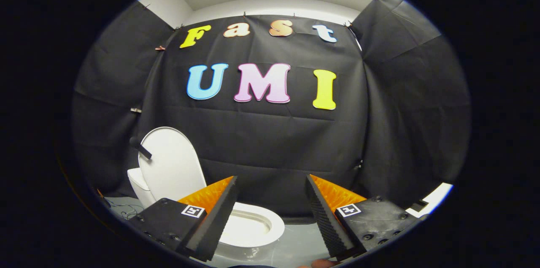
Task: Open the toilet lid.
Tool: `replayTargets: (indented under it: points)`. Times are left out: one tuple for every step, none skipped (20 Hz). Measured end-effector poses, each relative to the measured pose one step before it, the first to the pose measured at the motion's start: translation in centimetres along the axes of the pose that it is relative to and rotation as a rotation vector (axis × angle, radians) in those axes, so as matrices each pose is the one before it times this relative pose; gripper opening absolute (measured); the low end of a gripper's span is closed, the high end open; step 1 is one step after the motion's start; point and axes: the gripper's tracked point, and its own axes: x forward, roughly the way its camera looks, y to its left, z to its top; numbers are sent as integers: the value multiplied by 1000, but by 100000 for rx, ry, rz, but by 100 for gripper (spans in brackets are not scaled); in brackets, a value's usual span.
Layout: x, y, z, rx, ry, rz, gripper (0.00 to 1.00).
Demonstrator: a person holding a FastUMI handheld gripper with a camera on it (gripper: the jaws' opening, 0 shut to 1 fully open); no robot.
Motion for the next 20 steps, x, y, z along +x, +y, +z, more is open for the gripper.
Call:
replayTargets:
  points:
    - [39,-456,-240,1221,1076,-2209,98]
    - [-7,-283,-147,506,393,-1227,98]
    - [-55,-51,2,207,58,-481,97]
    - [-100,-198,-28,148,-16,-383,98]
    - [-41,-110,25,348,-158,-138,98]
    - [-36,87,98,948,204,355,98]
    - [-37,177,109,800,-189,457,98]
    - [-25,-1,-36,240,109,-2,98]
    - [74,-78,24,-304,-235,-200,98]
    - [-34,-82,49,-381,-390,-198,98]
    - [-57,-67,79,-581,-522,-76,98]
    - [-85,-94,53,-539,-129,-197,98]
    - [16,154,-40,43,316,522,98]
    - [39,169,-238,253,880,447,98]
    - [-21,110,-227,301,920,467,98]
    - [-89,62,-209,465,530,102,98]
    - [18,-26,200,533,-239,10,98]
    - [-97,89,189,355,-377,184,98]
    - [38,-66,42,-197,-247,-223,98]
    - [127,-87,18,-415,-19,-170,98]
